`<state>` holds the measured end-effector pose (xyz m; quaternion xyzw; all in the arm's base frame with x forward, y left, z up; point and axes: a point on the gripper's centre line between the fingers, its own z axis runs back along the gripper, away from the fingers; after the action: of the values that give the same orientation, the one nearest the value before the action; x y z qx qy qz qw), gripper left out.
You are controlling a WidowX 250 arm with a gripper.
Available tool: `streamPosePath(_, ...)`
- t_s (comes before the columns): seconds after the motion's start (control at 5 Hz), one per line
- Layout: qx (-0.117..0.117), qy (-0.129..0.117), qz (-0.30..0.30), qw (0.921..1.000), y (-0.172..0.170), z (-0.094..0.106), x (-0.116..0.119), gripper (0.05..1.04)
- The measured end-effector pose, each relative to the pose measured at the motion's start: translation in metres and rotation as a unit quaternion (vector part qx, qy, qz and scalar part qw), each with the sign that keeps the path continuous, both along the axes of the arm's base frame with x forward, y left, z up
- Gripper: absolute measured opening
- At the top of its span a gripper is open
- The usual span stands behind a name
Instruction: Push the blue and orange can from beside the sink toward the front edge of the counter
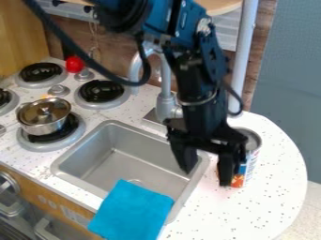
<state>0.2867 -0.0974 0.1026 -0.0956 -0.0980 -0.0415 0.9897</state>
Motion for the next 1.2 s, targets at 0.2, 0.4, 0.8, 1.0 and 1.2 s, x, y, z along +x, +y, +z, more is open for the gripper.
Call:
streamPosePath(0.2, 0.035, -0.044, 0.02, 0.9982, -0.009, 0.015, 0.022, 1.001)
streamPosePath(0.4, 0.05, -0.055, 0.037, 0.9966, -0.014, 0.013, 0.041, 1.001)
streamPosePath(0.8, 0.059, -0.054, 0.055, 0.9953, -0.022, 0.01, 0.083, 1.001)
streamPosePath(1.0, 0.061, -0.062, 0.06, 0.9944, -0.027, 0.01, 0.1, 1.001)
streamPosePath(1.2, 0.067, -0.07, 0.066, 0.9931, -0.028, 0.009, 0.115, 1.001)
